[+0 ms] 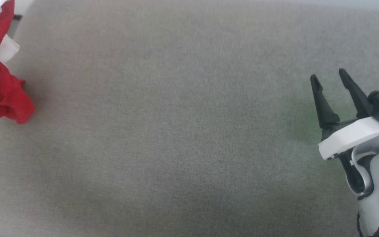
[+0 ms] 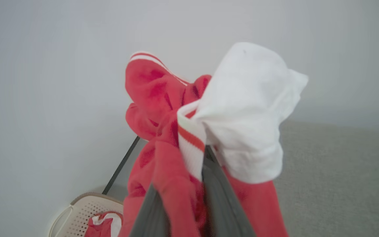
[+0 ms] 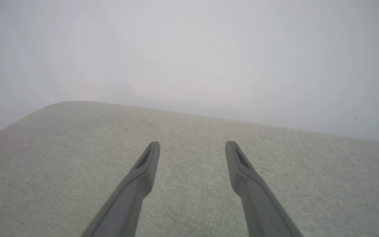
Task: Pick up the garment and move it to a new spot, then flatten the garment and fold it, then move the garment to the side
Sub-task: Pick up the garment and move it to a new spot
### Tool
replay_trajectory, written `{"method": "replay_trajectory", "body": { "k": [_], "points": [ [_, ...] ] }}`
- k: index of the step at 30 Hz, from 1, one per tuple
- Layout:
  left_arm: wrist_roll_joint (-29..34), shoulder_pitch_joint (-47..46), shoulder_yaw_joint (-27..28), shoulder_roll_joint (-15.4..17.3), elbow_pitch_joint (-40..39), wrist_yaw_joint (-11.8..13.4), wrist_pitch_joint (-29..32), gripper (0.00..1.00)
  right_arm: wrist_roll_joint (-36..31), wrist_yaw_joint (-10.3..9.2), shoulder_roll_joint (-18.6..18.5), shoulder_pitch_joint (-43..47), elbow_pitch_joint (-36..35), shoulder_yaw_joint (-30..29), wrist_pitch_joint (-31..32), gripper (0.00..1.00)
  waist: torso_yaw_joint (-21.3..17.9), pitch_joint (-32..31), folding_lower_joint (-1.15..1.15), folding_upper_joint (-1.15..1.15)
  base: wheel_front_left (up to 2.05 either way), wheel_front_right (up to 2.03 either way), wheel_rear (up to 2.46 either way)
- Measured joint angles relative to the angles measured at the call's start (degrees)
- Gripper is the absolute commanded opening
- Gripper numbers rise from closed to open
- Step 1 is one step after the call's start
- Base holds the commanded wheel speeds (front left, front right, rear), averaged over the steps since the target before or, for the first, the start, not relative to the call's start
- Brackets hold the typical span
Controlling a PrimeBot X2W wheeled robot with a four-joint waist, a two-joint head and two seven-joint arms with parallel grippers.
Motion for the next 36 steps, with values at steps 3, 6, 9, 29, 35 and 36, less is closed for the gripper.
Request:
{"method": "replay_trajectory", "body": {
  "k": [3, 6, 9, 29, 35, 36],
  "points": [
    [0.59, 0.00, -1.21, 1.32, -3.71, -0.20, 2.08, 0.00, 0.32, 0.00, 0.59, 0.83, 0.59, -0.30, -0.57, 1.00, 0.18, -2.33, 0.00, 0.00, 0.00, 0.00, 0.00],
    [0.92, 0.05, -2.13, 2.69, -8.68, -0.20, 4.83, 0.00, 0.43, 0.00, 1.04, 1.60, 0.80, -0.66, -1.02, 1.00, 0.22, -4.49, 0.00, 0.00, 0.00, 0.00, 0.00],
    [1.01, 0.94, -2.27, 3.78, -14.57, 0.34, 8.18, 0.00, 0.45, 0.00, 1.79, 2.22, 1.12, -1.01, -1.47, 1.00, -0.07, -6.45, 0.00, 0.00, 0.00, 0.00, 0.00],
    [-1.26, 20.54, -5.75, 4.68, -63.40, 12.22, 33.15, 0.00, 0.74, 0.00, 2.59, 3.92, 1.93, -5.84, -3.45, 1.00, -12.88, -10.72, 0.00, 0.00, 0.00, 0.00, 0.00],
    [-0.71, 21.20, -9.71, 2.13, -66.04, 13.12, 35.45, 0.00, 0.73, 0.00, 3.67, 3.87, 2.07, -6.58, -4.04, 1.00, -18.67, -9.90, 0.00, 0.00, 0.00, 0.00, 0.00],
    [-0.41, 21.35, -10.69, 1.63, -66.13, 13.22, 35.97, 0.00, 0.73, 0.00, 3.83, 3.88, 2.21, -6.76, -4.17, 1.00, -19.59, -9.70, 0.00, 0.00, 0.00, 0.00, 0.00]
  ]
}}
